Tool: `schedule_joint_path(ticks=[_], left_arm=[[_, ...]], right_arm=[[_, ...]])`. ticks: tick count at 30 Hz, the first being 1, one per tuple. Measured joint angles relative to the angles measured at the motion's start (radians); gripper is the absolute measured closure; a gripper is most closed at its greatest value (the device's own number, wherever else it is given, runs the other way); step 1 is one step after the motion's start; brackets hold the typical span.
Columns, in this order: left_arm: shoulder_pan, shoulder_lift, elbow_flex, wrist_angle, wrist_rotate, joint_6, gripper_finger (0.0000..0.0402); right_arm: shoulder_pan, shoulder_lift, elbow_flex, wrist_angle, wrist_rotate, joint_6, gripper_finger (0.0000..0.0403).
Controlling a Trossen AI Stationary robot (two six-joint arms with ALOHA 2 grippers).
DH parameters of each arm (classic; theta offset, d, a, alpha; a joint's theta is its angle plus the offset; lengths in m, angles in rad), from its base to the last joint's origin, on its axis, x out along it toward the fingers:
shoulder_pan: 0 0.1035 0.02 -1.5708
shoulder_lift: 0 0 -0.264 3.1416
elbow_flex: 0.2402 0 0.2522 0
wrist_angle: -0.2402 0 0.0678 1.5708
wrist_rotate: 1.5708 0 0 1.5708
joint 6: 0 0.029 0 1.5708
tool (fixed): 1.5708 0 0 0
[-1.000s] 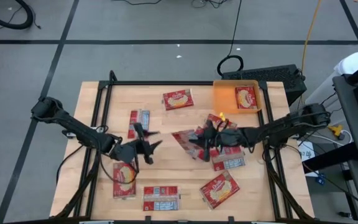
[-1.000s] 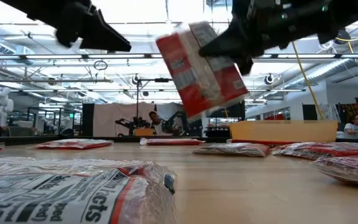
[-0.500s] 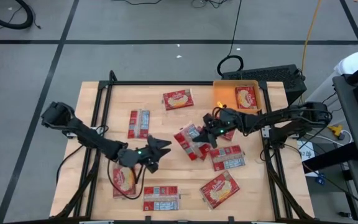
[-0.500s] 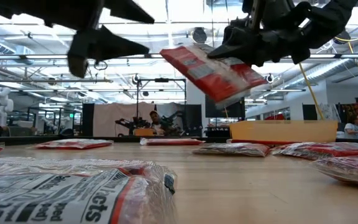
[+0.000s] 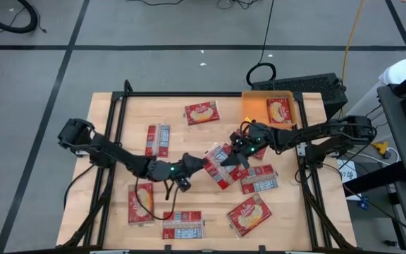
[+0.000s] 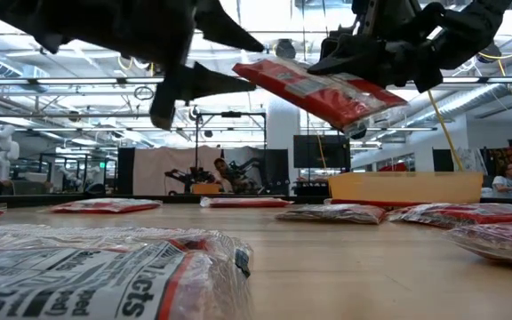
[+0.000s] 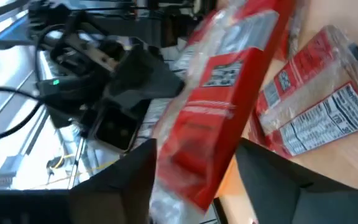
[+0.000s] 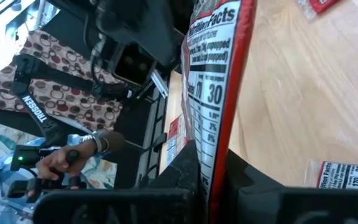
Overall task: Sort popcorn bags into baskets
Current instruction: Put the red popcorn bag into the orange bin
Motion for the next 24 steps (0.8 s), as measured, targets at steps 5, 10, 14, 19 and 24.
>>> schedule_joint_path(ticks=[5, 10, 14, 19, 24], left_arm=[[0.007, 0.058, 0.041, -0.004, 0.002, 0.067, 0.0255], [0.006, 0.077, 0.060, -0.003, 0.001, 0.068, 0.0347], [0.007, 0.068, 0.061, -0.015, -0.007, 0.003, 0.0386], [0.006, 0.066, 0.061, -0.012, -0.058, -0.114, 0.0367], [0.009, 0.059, 0.062, -0.080, -0.076, -0.275, 0.0387]], right_arm=[[0.000, 0.000, 0.000, -0.022, -0.003, 0.001, 0.0393], [0.000, 0.000, 0.000, -0.029, 0.008, 0.000, 0.0378], [0.000, 0.000, 0.000, -0.044, 0.063, -0.021, 0.0329], [0.001, -0.046, 0.001, -0.070, 0.131, -0.059, 0.0255], [0.003, -0.184, 0.051, -0.393, 0.316, -0.151, 0.0213]])
